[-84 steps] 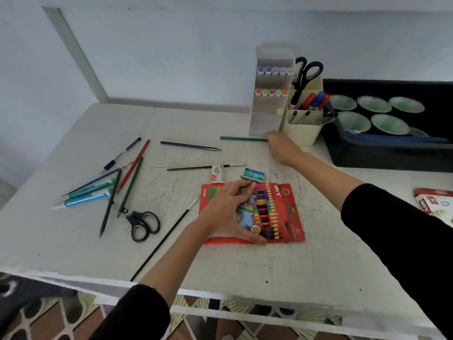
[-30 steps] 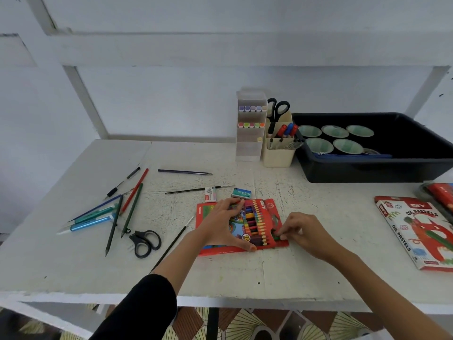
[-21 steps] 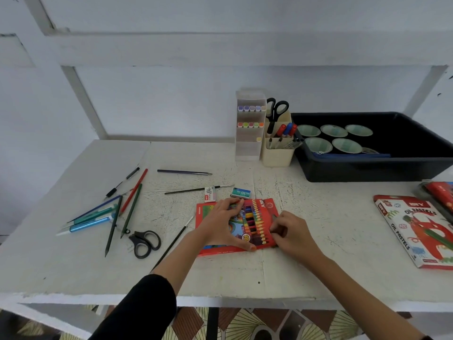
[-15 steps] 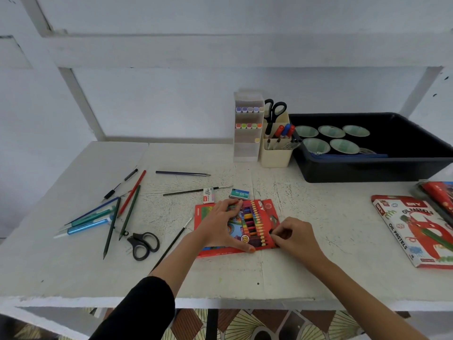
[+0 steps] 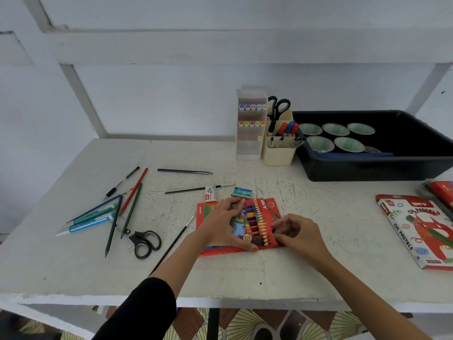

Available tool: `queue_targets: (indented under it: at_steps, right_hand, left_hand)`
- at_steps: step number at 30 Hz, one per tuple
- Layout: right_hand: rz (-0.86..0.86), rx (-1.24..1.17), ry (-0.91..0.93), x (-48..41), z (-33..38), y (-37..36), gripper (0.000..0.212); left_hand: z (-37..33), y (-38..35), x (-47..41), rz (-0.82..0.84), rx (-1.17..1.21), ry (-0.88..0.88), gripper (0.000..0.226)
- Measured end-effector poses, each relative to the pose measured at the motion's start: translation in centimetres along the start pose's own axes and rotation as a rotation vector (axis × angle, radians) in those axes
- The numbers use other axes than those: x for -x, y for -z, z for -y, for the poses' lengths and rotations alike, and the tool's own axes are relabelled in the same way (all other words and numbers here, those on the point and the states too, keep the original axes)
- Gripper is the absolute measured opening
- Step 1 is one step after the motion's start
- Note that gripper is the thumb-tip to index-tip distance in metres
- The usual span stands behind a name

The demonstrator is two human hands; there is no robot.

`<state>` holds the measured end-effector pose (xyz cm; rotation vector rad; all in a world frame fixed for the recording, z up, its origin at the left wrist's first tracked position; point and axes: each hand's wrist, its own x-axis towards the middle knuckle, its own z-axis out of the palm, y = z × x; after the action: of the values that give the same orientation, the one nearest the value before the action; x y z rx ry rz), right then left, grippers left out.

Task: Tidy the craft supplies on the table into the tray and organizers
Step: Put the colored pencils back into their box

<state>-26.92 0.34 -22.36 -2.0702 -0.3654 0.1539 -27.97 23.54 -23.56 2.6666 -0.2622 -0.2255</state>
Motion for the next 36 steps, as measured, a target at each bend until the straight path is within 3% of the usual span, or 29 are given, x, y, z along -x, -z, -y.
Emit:
queue_targets:
  at_steps: [3,6,13,21,29,36]
  right_hand:
    - [0.085,0.011,-0.077,-0.8,0.4,0.8,0.013]
    - [0.029,0.100,-0.101,-2.7,1.2,0.8,0.014]
    - [0.118,0.094,0.015,-10.3,6.4,-2.0,0.008]
    - [0.175,0.224,0.147,-19.2,8.1,-9.9,0.017]
    - [0.184,0.356,0.229,-21.5,6.7,-13.9,0.019]
    - [0.198,0.276,0.264,-21.3,6.9,-12.3,0.013]
  left_hand:
    - [0.0,0.0,0.1,0.003,0.004,0.006,0.121]
    - [0.0,0.1,0.3,0.001,0.023,0.007,0.120]
    - [1.3,0.2,1.6,-0.081,0.050,0.036,0.120]
    - [1.9,0.4,1.2,-0.132,0.048,0.026,0.119]
    - [2.2,0.3,0.8,-0.190,0.060,-0.009,0.119]
    - [2.4,0.1,0.8,-0.165,0.063,0.003,0.120]
